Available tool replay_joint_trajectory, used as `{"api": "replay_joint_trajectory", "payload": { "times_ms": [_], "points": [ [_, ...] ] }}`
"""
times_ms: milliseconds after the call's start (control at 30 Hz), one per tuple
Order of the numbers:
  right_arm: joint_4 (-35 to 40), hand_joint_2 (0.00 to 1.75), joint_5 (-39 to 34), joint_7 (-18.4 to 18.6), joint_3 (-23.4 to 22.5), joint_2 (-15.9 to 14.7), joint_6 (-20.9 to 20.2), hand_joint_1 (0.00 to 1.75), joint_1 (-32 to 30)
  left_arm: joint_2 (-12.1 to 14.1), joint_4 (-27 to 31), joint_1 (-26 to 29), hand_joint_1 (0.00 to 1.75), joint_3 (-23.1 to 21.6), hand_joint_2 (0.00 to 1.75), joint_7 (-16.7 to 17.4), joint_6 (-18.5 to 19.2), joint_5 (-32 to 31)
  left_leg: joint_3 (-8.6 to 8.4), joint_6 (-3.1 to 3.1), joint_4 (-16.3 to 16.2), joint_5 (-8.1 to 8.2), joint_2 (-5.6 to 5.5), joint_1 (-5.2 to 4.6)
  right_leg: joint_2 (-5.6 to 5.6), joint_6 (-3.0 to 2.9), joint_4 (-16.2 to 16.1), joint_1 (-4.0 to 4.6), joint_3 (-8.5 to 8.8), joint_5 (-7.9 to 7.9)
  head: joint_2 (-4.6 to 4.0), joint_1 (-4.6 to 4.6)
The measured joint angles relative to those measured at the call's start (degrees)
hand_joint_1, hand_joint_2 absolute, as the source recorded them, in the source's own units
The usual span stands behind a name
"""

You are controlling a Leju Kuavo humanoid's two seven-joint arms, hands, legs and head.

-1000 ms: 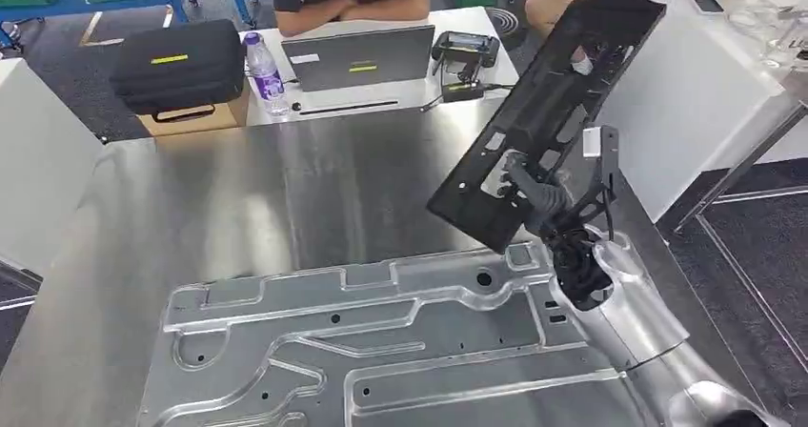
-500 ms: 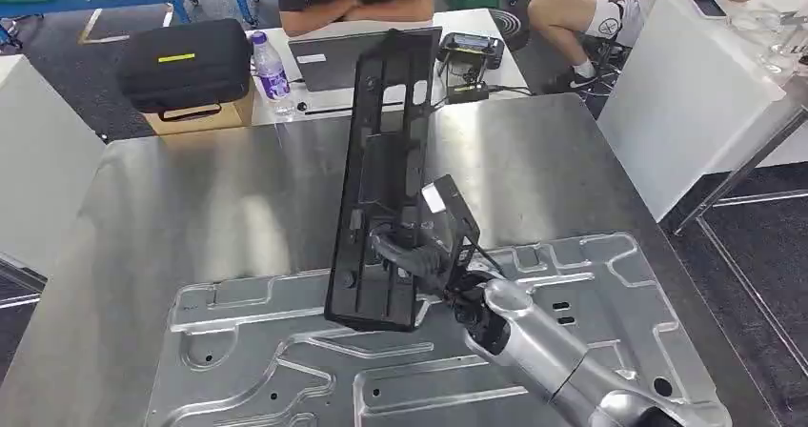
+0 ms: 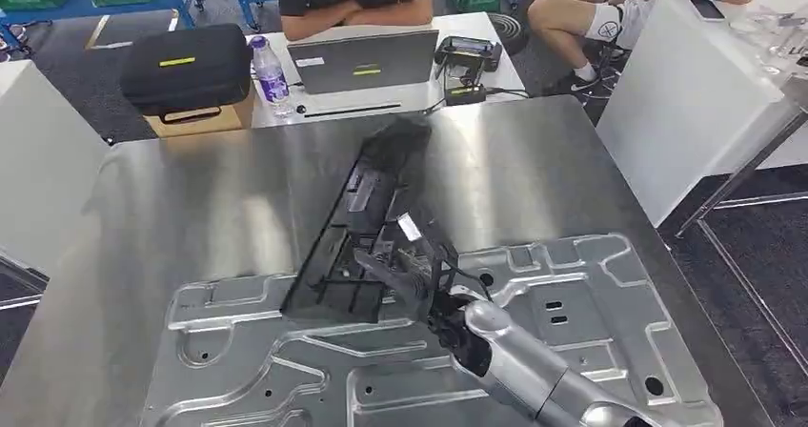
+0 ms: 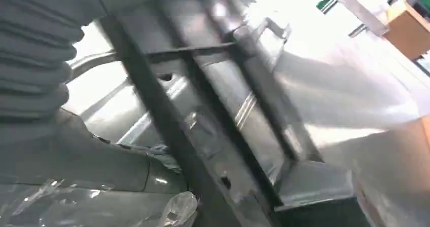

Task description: Take the parts from the cabinet and place them on the table.

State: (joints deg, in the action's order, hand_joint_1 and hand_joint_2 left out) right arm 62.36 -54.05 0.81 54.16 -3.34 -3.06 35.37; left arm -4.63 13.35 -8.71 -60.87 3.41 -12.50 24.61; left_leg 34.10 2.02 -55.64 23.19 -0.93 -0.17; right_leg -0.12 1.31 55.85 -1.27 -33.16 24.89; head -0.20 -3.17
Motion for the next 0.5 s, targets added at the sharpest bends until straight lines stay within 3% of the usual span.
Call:
{"api": "replay_joint_trajectory", "payload": {
  "times_ms": [33,100,133,167,200,233,300,333,467,500],
  "points": [
    [0.00,0.00,0.00,-0.50,0.04,0.06,0.15,0.00,0.03,-0.02,0.00,0.06,0.00,-0.02,0.00,0.02,0.48,0.00,0.81,-0.54,-2.13,1.65,0.12,0.06,0.08,-0.17,0.00,-0.06,-0.01,-0.05,0.00,-0.15],
    [0.00,0.00,0.13,-1.59,0.09,0.28,1.37,0.00,0.05,-0.02,0.00,0.09,0.00,-0.04,0.00,0.02,1.16,0.11,4.91,-1.37,-11.22,6.80,0.19,0.46,-0.04,-0.52,0.06,-0.07,-0.18,-0.42,0.00,-0.35],
    [0.00,0.00,0.66,-2.03,0.09,0.28,2.40,0.00,-0.02,-0.02,0.00,0.08,0.00,-0.04,0.00,0.02,1.29,0.28,6.74,-1.63,-15.47,8.60,0.21,0.57,-0.04,-0.51,0.08,-0.07,-0.27,-0.43,0.00,-0.37],
    [-0.07,0.00,2.02,-2.92,0.11,0.28,4.93,0.00,-0.17,-0.02,0.00,0.06,0.00,-0.04,0.00,0.02,1.33,0.70,7.87,-1.73,-18.23,9.30,0.26,0.66,-0.06,-0.50,0.10,-0.07,-0.33,-0.45,0.00,-0.39],
    [-0.04,0.00,3.79,-3.92,0.11,0.33,8.23,0.00,-0.35,-0.02,0.00,0.06,0.00,-0.04,0.00,0.02,1.33,1.18,7.40,-1.73,-17.67,8.59,0.28,0.75,-0.05,-0.49,0.10,-0.09,-0.33,-0.45,0.00,-0.39],
    [0.18,0.00,6.28,-5.07,0.09,0.41,12.21,0.00,-0.38,-0.02,0.00,0.09,0.00,-0.04,0.00,0.02,1.29,1.66,5.60,-1.69,-14.45,6.74,0.29,0.83,0.00,-0.46,0.10,-0.10,-0.31,-0.47,0.00,-0.39],
    [1.52,0.00,11.14,-6.75,-0.33,0.65,19.20,0.00,-0.37,-0.02,0.00,0.19,0.00,-0.04,0.00,-0.22,1.11,2.64,-0.20,-1.39,-3.61,2.19,0.28,0.85,0.20,-0.33,0.10,-0.13,-0.25,-0.54,0.00,-0.39],
    [2.76,0.00,13.30,-7.23,-0.64,0.65,21.82,0.00,-0.43,-0.02,0.00,0.21,0.00,-0.04,0.00,-0.53,1.11,3.06,-2.04,-1.06,0.34,1.69,0.22,0.74,0.28,-0.07,0.09,0.02,-0.41,-0.65,0.00,-0.39],
    [8.90,0.00,17.90,-8.33,-1.55,0.61,26.27,0.00,-2.28,0.00,0.00,0.42,0.00,0.09,0.00,-1.79,1.11,5.07,-1.58,0.28,0.25,0.74,0.32,0.04,0.49,1.33,-0.35,0.06,-0.43,-1.29,0.00,-0.28],
    [10.87,0.00,19.09,-8.63,-1.90,0.50,27.03,0.00,-3.12,0.00,0.00,0.54,0.00,0.17,0.00,-2.25,1.11,5.62,-1.84,1.08,1.08,0.01,0.54,0.77,0.52,1.64,0.07,0.01,-0.68,-0.48,0.00,-0.28]
  ]
}}
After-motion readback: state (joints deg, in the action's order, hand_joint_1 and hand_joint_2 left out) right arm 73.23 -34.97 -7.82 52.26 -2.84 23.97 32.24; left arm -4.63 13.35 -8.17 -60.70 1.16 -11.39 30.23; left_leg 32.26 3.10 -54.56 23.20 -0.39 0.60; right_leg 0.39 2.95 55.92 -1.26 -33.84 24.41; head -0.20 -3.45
